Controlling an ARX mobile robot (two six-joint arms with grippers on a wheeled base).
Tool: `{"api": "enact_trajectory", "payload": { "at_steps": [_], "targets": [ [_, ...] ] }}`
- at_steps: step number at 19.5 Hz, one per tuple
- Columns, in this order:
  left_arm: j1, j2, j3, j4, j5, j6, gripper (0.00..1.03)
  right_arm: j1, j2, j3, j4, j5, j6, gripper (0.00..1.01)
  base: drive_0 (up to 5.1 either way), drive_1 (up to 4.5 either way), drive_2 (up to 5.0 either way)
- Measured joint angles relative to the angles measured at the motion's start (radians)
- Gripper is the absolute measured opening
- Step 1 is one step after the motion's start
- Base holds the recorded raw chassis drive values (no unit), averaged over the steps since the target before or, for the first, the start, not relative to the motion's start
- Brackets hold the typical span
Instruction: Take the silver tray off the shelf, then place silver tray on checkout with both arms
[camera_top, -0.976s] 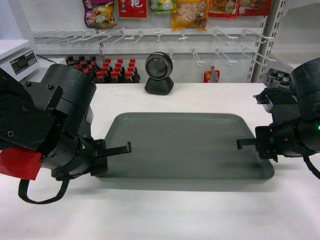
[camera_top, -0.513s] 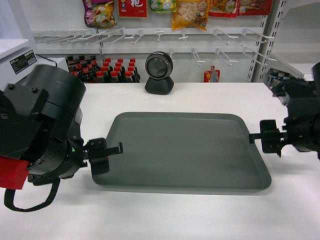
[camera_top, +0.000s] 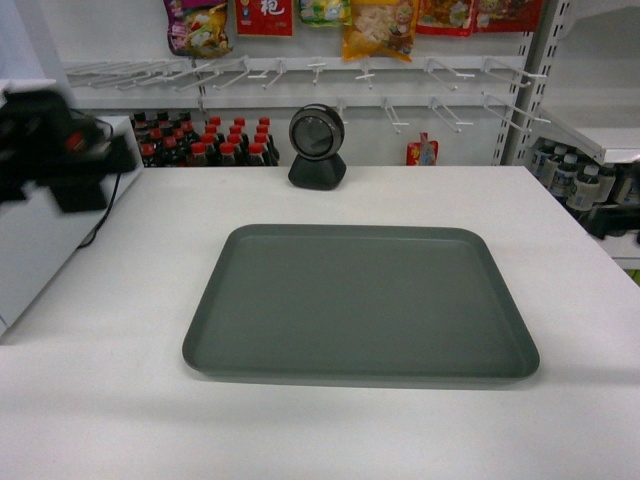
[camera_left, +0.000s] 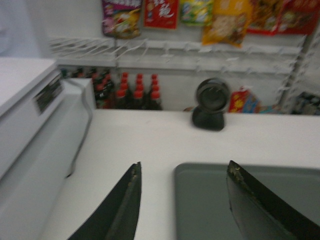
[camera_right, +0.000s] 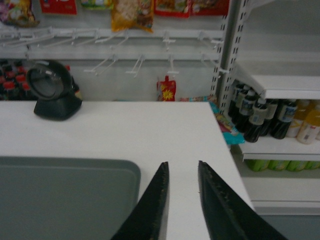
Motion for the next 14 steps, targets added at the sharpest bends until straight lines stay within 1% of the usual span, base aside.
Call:
{"api": "enact_trajectory", "payload": {
  "at_steps": [3, 5, 6, 8, 9, 10, 11, 12, 13, 14],
  "targets": [
    [0.032, -0.018, -0.064, 0.027, 0.009, 0.023, 0.4, -0.012, -0.061, -0.041, 0.006, -0.001, 0.002, 0.1, 0.0, 0.0, 0.0],
    [0.046, -0.051, -0.097, 0.027, 0.026, 0.034, 0.32, -0.013, -0.104, -0.073, 0.011, -0.001, 0.004, 0.03, 0.0, 0.0, 0.0],
    [0.051, -0.068, -0.109, 0.034, 0.037, 0.039, 0.29, -0.012, -0.122, -0.09, 0.011, -0.004, 0.002, 0.02, 0.0, 0.0, 0.0],
    [0.055, -0.082, -0.13, 0.096, 0.054, 0.045, 0.23, -0.012, -0.148, -0.119, 0.012, -0.01, 0.006, 0.02, 0.0, 0.0, 0.0],
    [0.064, -0.1, -0.144, 0.117, 0.065, 0.052, 0.18, -0.012, -0.169, -0.148, 0.01, -0.016, 0.007, 0.02, 0.0, 0.0, 0.0],
    [0.077, -0.137, -0.173, 0.101, 0.09, 0.059, 0.09, -0.012, -0.204, -0.195, 0.004, -0.024, 0.007, 0.02, 0.0, 0.0, 0.0],
    [0.1, -0.179, -0.226, 0.065, 0.11, 0.061, 0.01, -0.05, -0.257, -0.249, -0.003, -0.066, 0.007, 0.02, 0.0, 0.0, 0.0],
    [0.146, -0.303, -0.286, 0.01, 0.143, 0.061, 0.01, -0.075, -0.397, -0.329, -0.036, -0.068, 0.007, 0.02, 0.0, 0.0, 0.0],
    [0.186, -0.47, -0.348, -0.106, 0.188, 0.061, 0.01, -0.069, -0.629, -0.397, -0.204, -0.071, 0.008, 0.02, 0.0, 0.0, 0.0],
    [0.281, -0.655, -0.381, -0.24, 0.284, 0.062, 0.01, -0.069, -0.798, -0.464, -0.32, -0.071, 0.007, 0.02, 0.0, 0.0, 0.0]
  ]
}}
